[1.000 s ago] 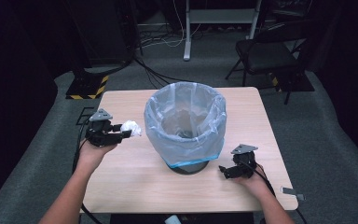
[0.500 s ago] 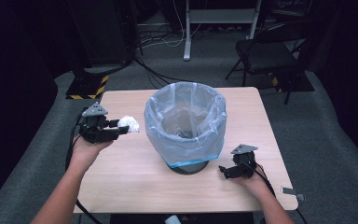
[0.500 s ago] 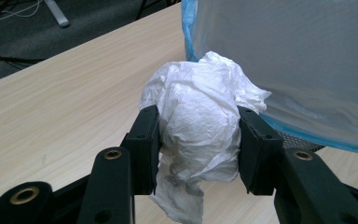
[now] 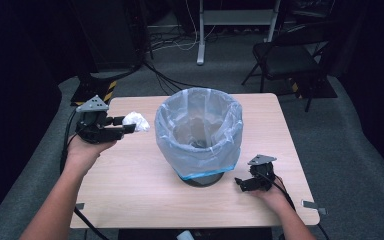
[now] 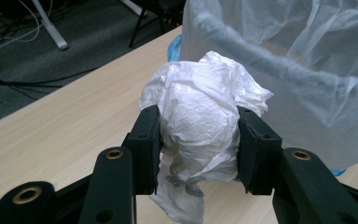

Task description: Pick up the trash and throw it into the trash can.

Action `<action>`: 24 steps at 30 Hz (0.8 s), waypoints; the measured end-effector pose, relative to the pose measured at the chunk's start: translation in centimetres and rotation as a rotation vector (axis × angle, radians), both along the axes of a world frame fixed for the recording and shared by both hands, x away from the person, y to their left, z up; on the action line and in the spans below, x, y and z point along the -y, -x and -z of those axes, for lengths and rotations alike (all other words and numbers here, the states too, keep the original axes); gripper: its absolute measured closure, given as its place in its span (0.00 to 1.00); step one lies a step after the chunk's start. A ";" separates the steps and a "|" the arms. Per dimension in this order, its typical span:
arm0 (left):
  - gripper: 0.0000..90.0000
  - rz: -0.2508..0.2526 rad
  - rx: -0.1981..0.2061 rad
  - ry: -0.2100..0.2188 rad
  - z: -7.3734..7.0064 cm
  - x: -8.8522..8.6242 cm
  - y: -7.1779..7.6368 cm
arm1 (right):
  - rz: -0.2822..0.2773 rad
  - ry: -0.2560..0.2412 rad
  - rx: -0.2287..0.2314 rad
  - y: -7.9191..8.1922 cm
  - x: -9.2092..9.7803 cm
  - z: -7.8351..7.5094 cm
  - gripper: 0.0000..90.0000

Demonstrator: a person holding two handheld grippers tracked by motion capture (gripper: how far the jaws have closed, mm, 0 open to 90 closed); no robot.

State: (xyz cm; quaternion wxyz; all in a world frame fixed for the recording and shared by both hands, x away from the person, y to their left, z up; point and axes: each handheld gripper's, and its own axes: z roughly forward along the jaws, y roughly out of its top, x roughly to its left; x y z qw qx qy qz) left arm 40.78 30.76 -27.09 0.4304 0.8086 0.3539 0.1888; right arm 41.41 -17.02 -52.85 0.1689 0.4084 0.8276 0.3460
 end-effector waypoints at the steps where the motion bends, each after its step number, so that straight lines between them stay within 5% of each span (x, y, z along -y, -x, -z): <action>1: 0.62 0.000 0.000 0.000 0.0 0.0 0.0 | 0.000 0.000 0.000 0.0 0.0 0.0 0.00; 11: 0.62 0.034 0.022 -0.001 -2.5 1.1 0.1 | 0.000 0.000 0.000 0.0 0.0 0.0 0.00; 24: 0.62 0.108 0.057 -0.001 -4.3 4.9 -0.4 | -0.001 0.000 0.000 0.0 0.0 0.0 0.00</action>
